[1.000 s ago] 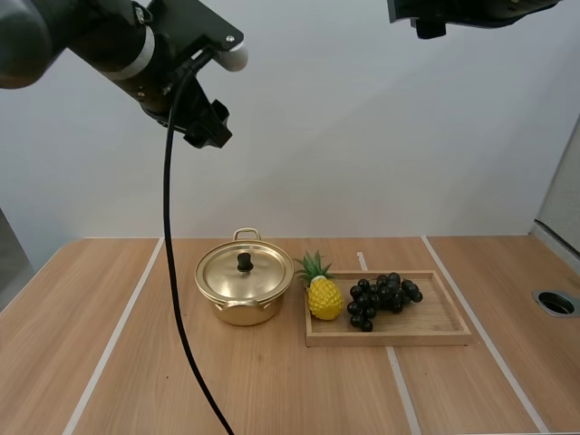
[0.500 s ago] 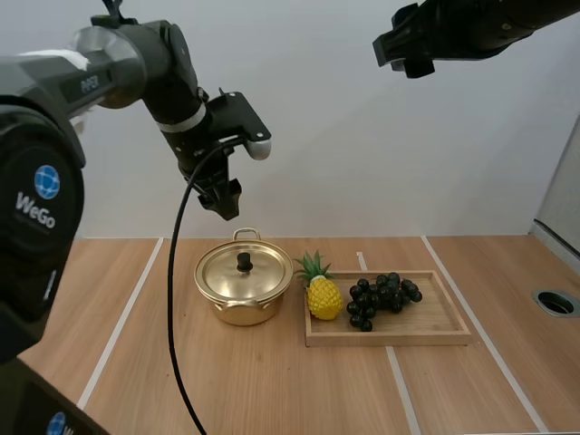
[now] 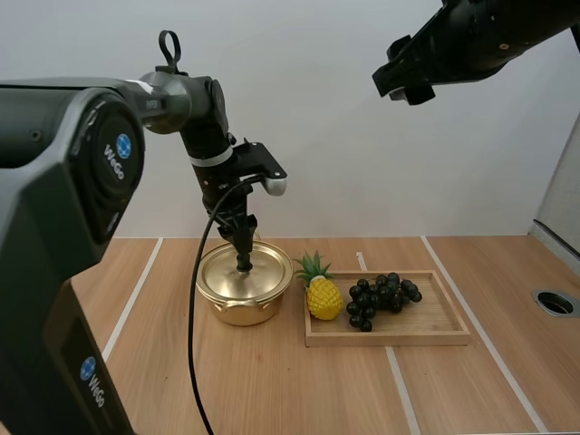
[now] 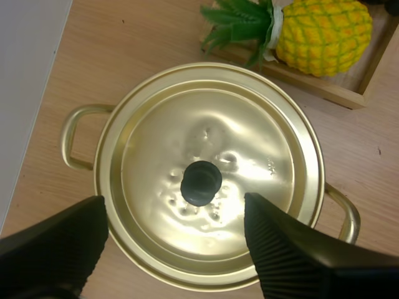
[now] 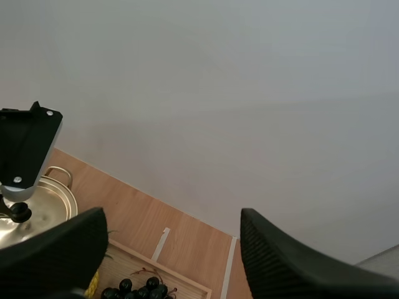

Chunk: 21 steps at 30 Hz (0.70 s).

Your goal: Open the pot, put the grape inside, and close it

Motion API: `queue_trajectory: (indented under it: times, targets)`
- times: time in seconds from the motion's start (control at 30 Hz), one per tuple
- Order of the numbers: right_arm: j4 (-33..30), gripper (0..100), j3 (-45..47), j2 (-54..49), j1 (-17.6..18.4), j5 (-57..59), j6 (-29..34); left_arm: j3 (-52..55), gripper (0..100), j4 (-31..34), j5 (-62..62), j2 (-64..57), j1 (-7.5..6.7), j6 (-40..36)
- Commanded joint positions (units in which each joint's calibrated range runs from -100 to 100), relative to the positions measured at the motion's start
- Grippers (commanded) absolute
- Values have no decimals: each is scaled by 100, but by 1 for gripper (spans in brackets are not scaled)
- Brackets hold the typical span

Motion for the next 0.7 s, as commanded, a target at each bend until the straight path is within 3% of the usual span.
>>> queue_trajectory:
  times: [0.0, 0.67]
  targets:
    - [12, 100, -58, -1, -19, 14, -43, -284, 100, -76, 2, 253, -18, -23]
    - [22, 100, -58, 22, -19, 14, -43, -575, 100, -252, 2, 900, -18, -58]
